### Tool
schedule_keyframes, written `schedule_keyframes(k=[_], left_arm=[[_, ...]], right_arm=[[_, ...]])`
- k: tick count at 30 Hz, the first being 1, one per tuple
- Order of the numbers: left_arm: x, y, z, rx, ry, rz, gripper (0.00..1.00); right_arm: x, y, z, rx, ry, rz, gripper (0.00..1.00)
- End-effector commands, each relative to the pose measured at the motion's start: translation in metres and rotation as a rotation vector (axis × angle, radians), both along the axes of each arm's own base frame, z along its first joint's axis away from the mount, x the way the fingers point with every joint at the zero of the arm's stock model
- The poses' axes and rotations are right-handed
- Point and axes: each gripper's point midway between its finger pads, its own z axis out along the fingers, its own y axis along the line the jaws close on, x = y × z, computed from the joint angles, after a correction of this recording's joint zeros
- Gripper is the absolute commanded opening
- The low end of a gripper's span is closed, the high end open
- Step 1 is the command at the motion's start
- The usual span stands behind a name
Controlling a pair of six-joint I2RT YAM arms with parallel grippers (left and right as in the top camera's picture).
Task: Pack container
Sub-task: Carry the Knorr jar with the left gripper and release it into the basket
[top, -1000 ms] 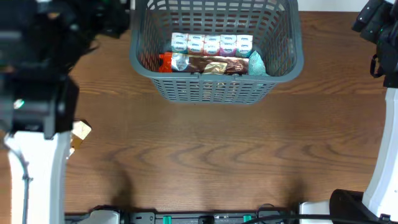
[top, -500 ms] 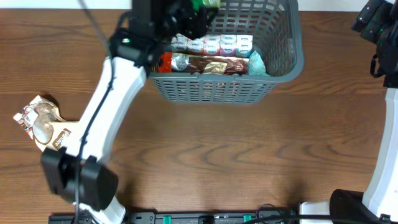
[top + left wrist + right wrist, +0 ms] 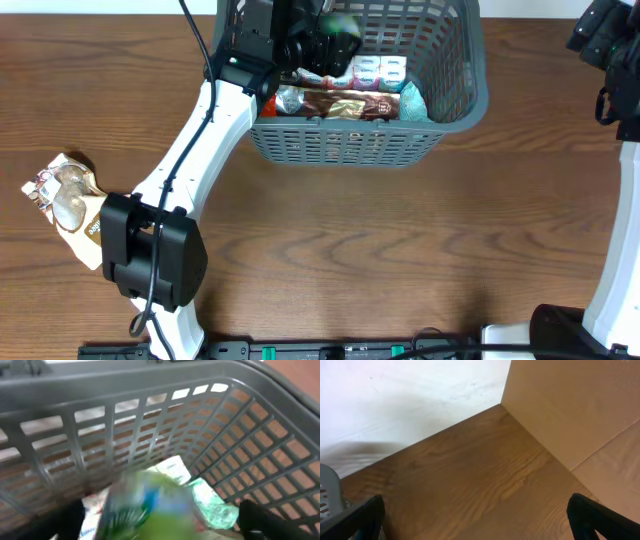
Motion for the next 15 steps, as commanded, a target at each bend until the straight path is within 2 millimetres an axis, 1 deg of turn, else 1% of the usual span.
schedule_keyframes(k=[1, 3, 5, 7, 9, 11, 12, 15], left_arm=[[-0.007, -0.001, 0.021, -0.027, -0.021, -0.012, 0.99], [-0.007, -0.001, 0.024, -0.032, -0.023, -0.01, 0.98], [-0.009, 0.0, 0.034, -0.04, -0.039, -0.008, 0.98], [-0.014, 0.004, 0.053, -0.051, -0.073, -0.003, 0.99], [-0.017, 0.014, 0.079, -0.055, -0.123, 0.035, 0.99], [-0.021, 0.034, 0.111, -0.044, -0.189, 0.12, 0.99], [-0.024, 0.049, 0.128, -0.033, -0.224, 0.179, 0.99], [-0.042, 0.107, 0.176, 0.018, -0.299, 0.395, 0.99]], right_arm=[[0.0, -0.002, -0.001, 0.009, -0.005, -0.015, 0.99], [0.0, -0.002, -0.001, 0.009, -0.005, -0.015, 0.99], [0.0, -0.002, -0.001, 0.009, -0.005, -0.015, 0.99], [0.0, -0.002, -0.001, 0.009, -0.005, -0.015, 0.99], [0.0, -0.002, -0.001, 0.009, -0.005, -0.015, 0.99], [0.0, -0.002, -0.001, 0.009, -0.005, -0.015, 0.99], [0.0, -0.002, -0.001, 0.009, -0.005, -0.015, 0.99], [0.0, -0.002, -0.001, 0.009, -0.005, -0.015, 0.99]])
